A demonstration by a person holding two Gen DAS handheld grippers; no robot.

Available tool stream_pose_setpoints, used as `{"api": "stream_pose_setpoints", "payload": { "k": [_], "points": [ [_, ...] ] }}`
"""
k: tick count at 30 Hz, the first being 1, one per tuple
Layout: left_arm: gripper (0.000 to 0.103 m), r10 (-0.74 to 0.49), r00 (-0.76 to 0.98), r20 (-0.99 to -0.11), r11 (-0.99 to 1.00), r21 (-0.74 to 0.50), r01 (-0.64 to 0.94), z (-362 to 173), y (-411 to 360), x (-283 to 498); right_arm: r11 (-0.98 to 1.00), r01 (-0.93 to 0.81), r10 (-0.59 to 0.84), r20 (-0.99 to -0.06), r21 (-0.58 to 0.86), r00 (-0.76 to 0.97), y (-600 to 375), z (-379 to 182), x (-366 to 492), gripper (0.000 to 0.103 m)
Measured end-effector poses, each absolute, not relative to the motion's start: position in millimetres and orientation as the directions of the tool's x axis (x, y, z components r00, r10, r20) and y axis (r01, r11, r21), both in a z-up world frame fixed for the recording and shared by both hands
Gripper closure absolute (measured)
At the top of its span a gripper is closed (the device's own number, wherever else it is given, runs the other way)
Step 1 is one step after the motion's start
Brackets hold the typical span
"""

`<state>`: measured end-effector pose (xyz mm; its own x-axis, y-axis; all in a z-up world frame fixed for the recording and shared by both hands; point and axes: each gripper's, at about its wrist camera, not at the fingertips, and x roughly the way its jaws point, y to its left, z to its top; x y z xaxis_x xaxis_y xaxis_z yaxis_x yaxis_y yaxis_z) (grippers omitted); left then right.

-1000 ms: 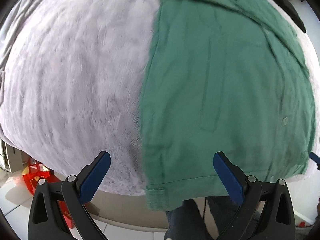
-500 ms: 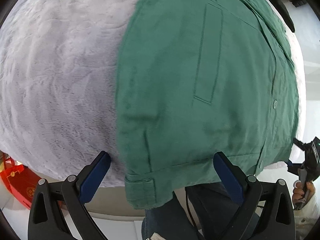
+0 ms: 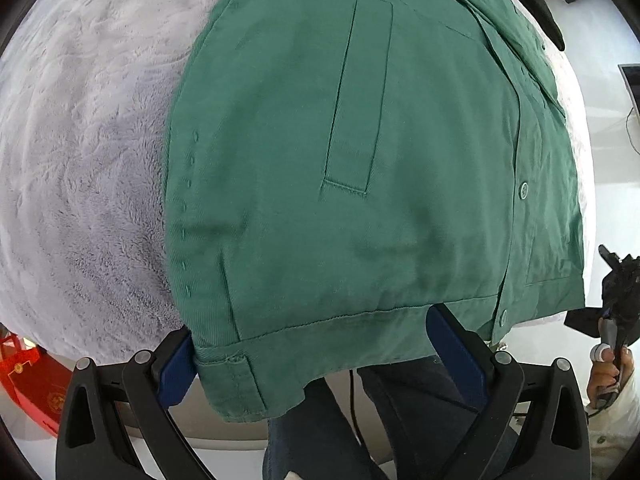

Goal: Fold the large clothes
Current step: 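Grasp the hem with both grippers and fold it over toward the collar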

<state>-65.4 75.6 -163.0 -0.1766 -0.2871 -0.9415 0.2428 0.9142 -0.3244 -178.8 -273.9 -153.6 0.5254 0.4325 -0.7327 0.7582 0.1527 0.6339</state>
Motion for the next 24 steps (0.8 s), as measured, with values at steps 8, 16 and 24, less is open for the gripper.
{"api": "stream_pose_setpoints", "payload": {
  "k": [8,16,24],
  "points": [
    [0.083,-0.367,-0.192,-0.910,0.883,-0.406,0.235,-160,91,-57,0.159,0.779,0.418,-0.757,0.606,0.503,-266,-154,-182,0.096],
    [0.088,-0.617,-0.081,-0.782,0.776,-0.623,0.098,-96,95,-16,0.124,0.595,0.493,-0.569,0.794,0.657,-286,-109,-137,0.096],
    [0.088,-0.631,0.142,-0.763,0.775,-0.627,0.074,-43,67,82,0.174,0.459,0.529,-0.476,0.871,0.702,-344,-72,-20,0.096]
  ]
}}
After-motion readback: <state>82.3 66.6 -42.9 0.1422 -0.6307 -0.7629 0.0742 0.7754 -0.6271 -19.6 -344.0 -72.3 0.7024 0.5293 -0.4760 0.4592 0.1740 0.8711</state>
